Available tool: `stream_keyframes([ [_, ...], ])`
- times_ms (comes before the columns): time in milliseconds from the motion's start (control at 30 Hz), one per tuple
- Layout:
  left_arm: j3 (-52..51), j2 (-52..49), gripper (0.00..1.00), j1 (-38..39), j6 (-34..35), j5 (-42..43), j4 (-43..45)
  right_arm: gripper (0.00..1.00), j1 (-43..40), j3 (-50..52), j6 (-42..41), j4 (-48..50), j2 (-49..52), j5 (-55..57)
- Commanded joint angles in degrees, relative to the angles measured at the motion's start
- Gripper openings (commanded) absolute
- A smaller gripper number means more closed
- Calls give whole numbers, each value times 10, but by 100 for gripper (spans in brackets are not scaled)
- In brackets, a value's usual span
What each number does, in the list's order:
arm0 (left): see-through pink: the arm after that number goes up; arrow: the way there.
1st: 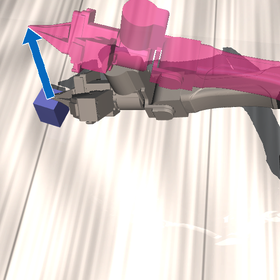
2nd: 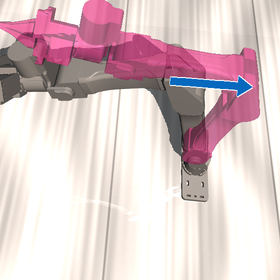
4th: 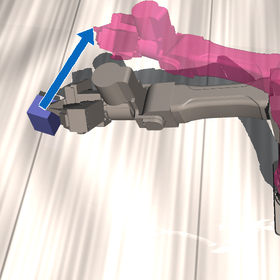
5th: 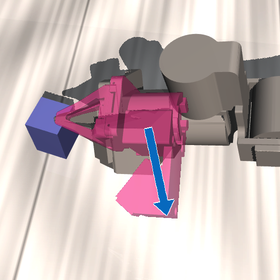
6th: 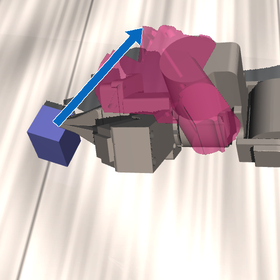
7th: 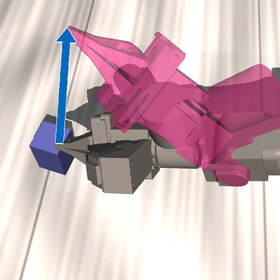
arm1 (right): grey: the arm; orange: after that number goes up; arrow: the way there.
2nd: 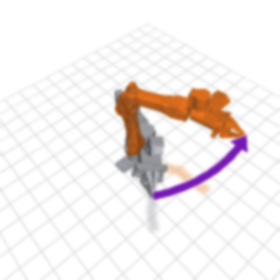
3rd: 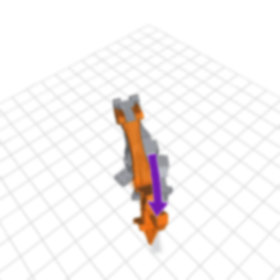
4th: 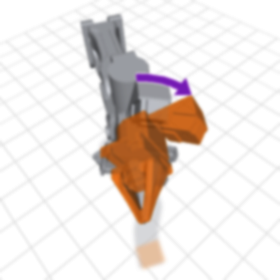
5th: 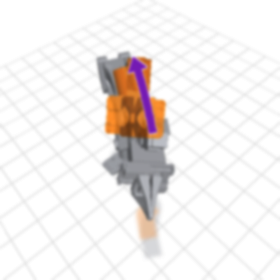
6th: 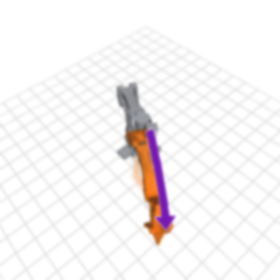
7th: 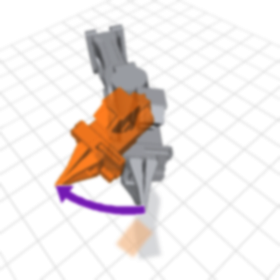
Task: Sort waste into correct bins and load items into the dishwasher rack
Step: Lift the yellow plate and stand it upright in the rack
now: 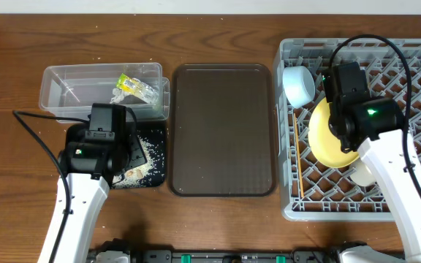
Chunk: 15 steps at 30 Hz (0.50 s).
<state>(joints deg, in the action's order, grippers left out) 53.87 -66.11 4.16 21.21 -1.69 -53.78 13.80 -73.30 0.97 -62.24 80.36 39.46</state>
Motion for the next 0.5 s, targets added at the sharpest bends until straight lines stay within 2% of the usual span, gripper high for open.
stream_keyframes([
  [0,5,2,57,-2,5,-3,-2,31,10,-1,-14,5,-2,-56],
  [33,5,2,57,-2,5,-3,-2,46,10,-1,-14,11,-2,-85],
  [100,5,2,57,-2,5,-3,-2,58,9,-1,-14,23,-2,-129],
  [233,5,2,57,-2,5,-3,-2,63,9,-1,-22,49,-2,-174],
  [433,5,2,57,-2,5,-3,-1,79,7,-2,-98,60,-3,-175],
  [467,5,3,63,-2,5,-3,1,82,4,-3,-104,61,-4,-181],
])
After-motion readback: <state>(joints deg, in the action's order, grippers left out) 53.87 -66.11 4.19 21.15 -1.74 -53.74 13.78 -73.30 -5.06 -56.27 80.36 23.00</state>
